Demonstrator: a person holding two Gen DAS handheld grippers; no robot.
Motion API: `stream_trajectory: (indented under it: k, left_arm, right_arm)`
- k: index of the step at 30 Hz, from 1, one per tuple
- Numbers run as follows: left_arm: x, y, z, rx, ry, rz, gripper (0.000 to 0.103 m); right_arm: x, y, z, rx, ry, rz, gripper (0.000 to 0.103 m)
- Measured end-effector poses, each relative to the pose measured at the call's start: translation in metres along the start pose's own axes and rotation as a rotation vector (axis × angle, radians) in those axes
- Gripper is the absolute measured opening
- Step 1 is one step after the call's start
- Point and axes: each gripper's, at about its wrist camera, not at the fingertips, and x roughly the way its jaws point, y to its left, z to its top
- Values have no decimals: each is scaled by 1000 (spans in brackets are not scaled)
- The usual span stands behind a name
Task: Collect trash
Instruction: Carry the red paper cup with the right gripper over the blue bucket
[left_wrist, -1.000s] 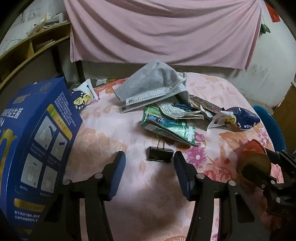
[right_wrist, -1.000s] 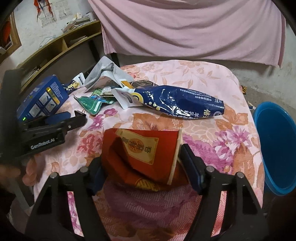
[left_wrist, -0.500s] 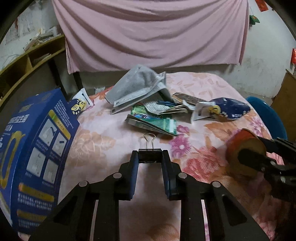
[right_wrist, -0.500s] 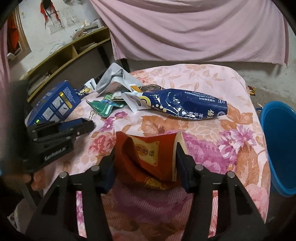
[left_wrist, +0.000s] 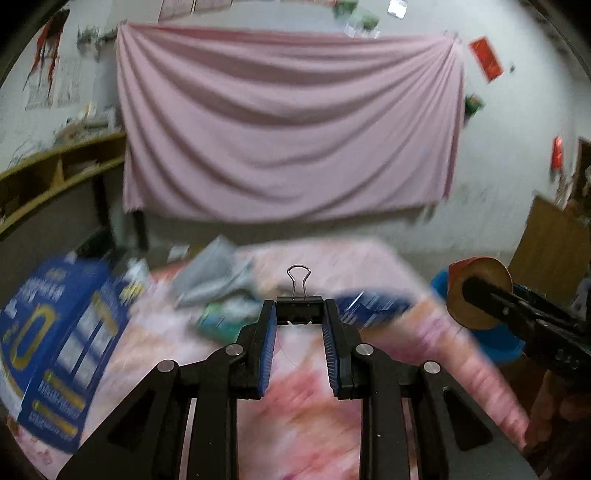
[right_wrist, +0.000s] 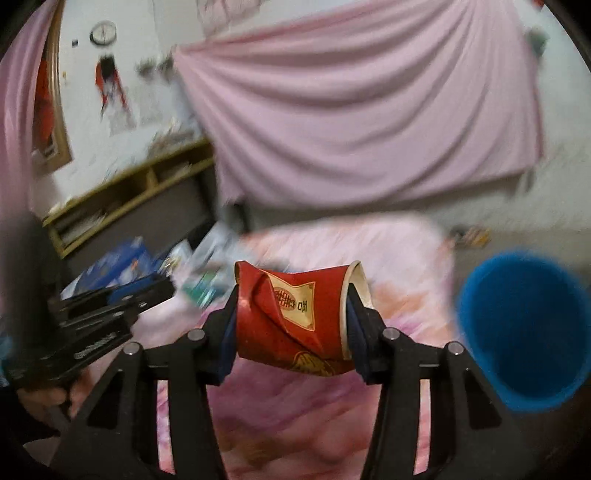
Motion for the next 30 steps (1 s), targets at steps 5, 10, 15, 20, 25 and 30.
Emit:
stream_trajectory:
  k: [5, 10, 15, 20, 25, 30]
  left_arm:
    - [-5, -60, 38, 45, -154, -126, 21]
    - [7, -121, 60, 130, -197, -239, 21]
    - [42, -168, 67, 179, -106, -323, 21]
    - [84, -196, 65, 178, 43, -355, 21]
    - [116, -222, 55, 222, 174, -344, 21]
    - [133, -227, 45, 244, 257, -329, 21]
  right_arm:
    - [-42, -42, 18, 9, -212, -187, 78]
    - [-65, -87, 22, 39, -291, -355, 79]
    - [-65, -133, 18, 144, -237, -420, 79]
    - [-48, -170, 2, 244, -98, -449, 79]
    - [-32, -196, -20, 303, 15, -460, 80]
    - [-18, -221, -35, 370, 90, -448, 80]
